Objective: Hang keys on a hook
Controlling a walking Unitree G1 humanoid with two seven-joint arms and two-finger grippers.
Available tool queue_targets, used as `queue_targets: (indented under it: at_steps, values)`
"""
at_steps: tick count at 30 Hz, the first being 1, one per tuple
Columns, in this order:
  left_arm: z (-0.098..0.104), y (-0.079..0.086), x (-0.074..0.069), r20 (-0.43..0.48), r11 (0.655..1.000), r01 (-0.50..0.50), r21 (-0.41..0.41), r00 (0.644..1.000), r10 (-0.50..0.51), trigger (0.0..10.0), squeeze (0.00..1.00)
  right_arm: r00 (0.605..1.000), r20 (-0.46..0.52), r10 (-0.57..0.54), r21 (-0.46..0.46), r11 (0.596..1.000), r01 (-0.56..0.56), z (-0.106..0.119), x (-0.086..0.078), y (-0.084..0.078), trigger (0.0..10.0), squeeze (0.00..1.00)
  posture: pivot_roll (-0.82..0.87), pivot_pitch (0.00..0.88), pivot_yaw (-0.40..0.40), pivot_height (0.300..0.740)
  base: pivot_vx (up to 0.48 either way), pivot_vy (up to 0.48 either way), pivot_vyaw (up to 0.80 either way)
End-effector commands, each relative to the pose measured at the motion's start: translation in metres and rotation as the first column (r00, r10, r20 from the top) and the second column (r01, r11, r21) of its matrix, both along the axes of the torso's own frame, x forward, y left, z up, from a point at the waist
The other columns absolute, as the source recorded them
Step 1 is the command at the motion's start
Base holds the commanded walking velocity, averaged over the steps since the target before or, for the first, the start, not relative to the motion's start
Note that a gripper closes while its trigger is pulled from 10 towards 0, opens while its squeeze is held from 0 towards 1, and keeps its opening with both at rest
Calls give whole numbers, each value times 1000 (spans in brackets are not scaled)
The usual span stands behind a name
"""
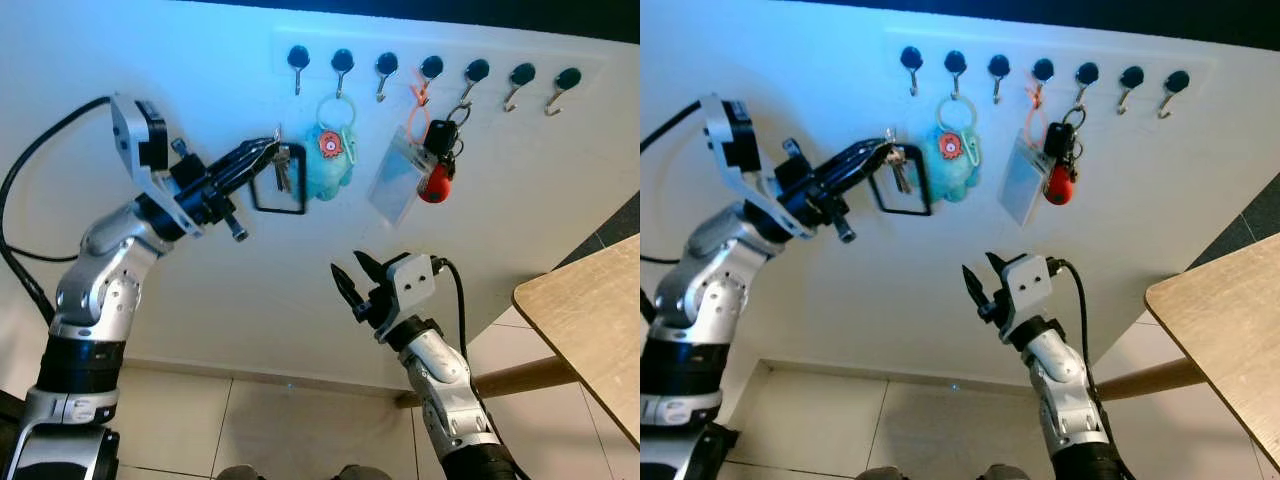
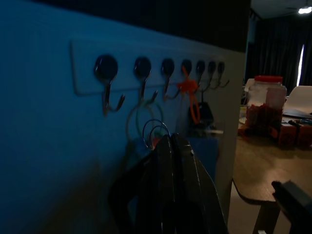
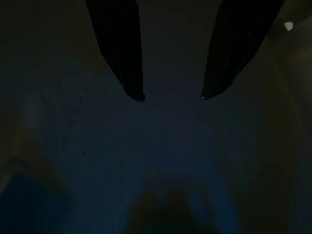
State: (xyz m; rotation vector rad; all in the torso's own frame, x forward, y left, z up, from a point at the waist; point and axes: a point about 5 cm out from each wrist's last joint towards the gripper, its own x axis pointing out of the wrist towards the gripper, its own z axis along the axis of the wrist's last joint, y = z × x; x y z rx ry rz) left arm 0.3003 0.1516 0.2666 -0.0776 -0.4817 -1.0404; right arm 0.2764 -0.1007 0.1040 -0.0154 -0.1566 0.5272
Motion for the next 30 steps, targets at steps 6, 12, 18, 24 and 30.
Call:
queue_targets:
  at_steps: [6,12,18,24,30]
  values:
    - [4,-26,6,-2,995,85,-53,996,-86,10000,0,1000,9,-2,3,1000,2,8,2,0,10000,0,65,72,-48,740,0,0,0]
    - [11,-40,8,6,988,131,-81,991,-131,10000,0,1000,6,-13,5,1000,13,11,2,1,10000,0,62,77,-45,740,0,0,0]
    - [14,-48,10,7,984,156,-85,988,-156,10000,0,1000,2,-12,12,1000,12,13,1,2,10000,0,64,78,-43,740,0,0,0]
    - [13,-49,15,-5,985,146,-87,989,-147,10000,0,1000,6,-15,18,1000,14,16,1,3,10000,0,65,78,-38,740,0,0,0]
    - [15,-53,20,-6,985,142,-99,990,-143,10000,0,1000,4,-17,24,1000,17,16,1,3,10000,0,62,79,-35,740,0,0,0]
